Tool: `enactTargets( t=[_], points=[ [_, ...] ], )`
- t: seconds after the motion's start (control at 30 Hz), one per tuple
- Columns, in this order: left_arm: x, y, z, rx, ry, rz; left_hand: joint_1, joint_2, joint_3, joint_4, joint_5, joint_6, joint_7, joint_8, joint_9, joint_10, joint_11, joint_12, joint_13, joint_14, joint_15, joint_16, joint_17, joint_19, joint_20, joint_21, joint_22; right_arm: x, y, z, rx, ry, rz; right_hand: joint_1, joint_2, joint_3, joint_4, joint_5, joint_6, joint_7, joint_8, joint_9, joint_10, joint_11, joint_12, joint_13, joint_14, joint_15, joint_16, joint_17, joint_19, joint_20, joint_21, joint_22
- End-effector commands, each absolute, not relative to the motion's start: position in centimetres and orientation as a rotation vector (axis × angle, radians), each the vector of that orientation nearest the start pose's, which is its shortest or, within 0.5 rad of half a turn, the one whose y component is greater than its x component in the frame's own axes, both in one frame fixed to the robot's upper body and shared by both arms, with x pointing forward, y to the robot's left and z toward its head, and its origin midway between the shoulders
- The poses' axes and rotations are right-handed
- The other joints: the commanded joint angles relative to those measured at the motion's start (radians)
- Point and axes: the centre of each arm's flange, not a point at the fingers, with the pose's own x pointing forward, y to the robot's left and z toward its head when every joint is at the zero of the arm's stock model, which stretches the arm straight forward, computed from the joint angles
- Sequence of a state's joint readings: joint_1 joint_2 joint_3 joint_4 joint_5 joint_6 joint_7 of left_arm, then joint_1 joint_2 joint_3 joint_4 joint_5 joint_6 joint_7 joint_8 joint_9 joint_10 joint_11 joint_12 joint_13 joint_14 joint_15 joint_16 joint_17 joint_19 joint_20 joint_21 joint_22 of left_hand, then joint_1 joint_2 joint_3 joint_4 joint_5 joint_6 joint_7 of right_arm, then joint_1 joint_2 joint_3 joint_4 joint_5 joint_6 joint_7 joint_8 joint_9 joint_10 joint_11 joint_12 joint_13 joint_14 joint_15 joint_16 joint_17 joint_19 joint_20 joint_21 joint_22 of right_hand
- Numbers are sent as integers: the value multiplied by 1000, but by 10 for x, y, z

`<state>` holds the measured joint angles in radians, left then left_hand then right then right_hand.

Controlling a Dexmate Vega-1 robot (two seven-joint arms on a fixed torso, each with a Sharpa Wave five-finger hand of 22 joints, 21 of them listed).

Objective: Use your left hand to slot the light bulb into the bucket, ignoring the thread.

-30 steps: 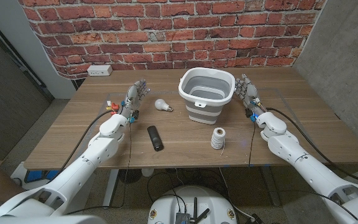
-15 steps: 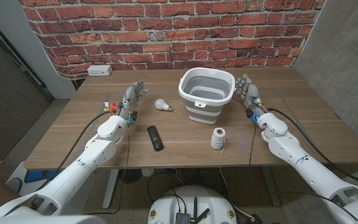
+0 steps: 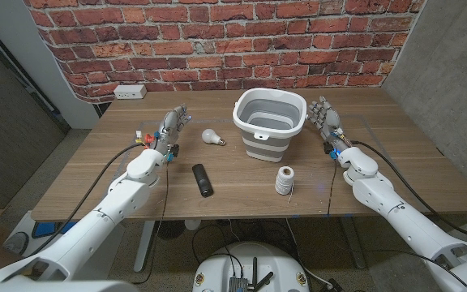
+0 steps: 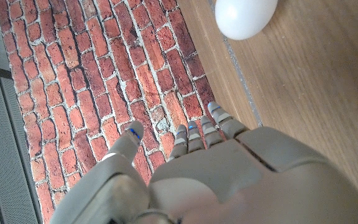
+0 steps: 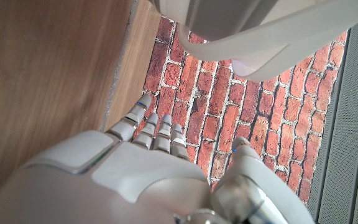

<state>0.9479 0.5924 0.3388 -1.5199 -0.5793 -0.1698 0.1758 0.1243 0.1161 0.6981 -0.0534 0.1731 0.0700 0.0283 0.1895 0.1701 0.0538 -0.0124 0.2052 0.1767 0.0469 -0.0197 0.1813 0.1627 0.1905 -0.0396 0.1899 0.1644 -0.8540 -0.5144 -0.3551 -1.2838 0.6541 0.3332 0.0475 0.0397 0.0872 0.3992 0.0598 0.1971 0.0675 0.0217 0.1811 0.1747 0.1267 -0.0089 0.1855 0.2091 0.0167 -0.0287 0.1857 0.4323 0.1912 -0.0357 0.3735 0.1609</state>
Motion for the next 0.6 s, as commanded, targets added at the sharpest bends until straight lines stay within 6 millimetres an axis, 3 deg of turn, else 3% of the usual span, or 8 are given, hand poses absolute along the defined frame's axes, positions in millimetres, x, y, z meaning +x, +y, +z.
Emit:
enactTargets(
  t=[0.03,0.37,0.5,0.6],
  points=[
    [605,293,-15,96,-536,5,20,-5,2,-26,5,21,1,4,4,19,-5,7,3,22,-4,4,3,16,-45,4,2,651,-308,-29,42,-623,207,-3,16,6,3,6,7,-4,6,3,6,-4,6,-1,-6,-26,6,1,10,-13,-5,4],
    [594,287,1,192,-519,73,52,-17,6,-85,11,50,-14,7,4,59,-22,12,3,47,-13,3,3,32,-49,2,1,656,-312,-29,59,-625,217,-4,16,7,4,7,10,-3,7,3,7,-6,7,-4,-6,-25,6,-5,11,-13,-11,4],
    [589,282,10,273,-503,103,83,-29,11,-123,16,68,-23,11,5,78,-35,12,4,72,-19,6,4,46,-47,3,1,657,-314,-30,62,-624,215,-5,16,7,5,7,12,-3,8,3,7,-6,7,-4,-6,-24,7,-8,11,-12,-14,4],
    [589,281,13,300,-505,103,94,-32,12,-129,17,77,-31,12,5,86,-46,13,5,79,-19,5,4,54,-45,4,1,658,-315,-30,65,-626,213,-5,16,7,5,7,12,-3,8,3,7,-7,7,-5,-6,-24,7,-9,12,-12,-15,4]
  ],
)
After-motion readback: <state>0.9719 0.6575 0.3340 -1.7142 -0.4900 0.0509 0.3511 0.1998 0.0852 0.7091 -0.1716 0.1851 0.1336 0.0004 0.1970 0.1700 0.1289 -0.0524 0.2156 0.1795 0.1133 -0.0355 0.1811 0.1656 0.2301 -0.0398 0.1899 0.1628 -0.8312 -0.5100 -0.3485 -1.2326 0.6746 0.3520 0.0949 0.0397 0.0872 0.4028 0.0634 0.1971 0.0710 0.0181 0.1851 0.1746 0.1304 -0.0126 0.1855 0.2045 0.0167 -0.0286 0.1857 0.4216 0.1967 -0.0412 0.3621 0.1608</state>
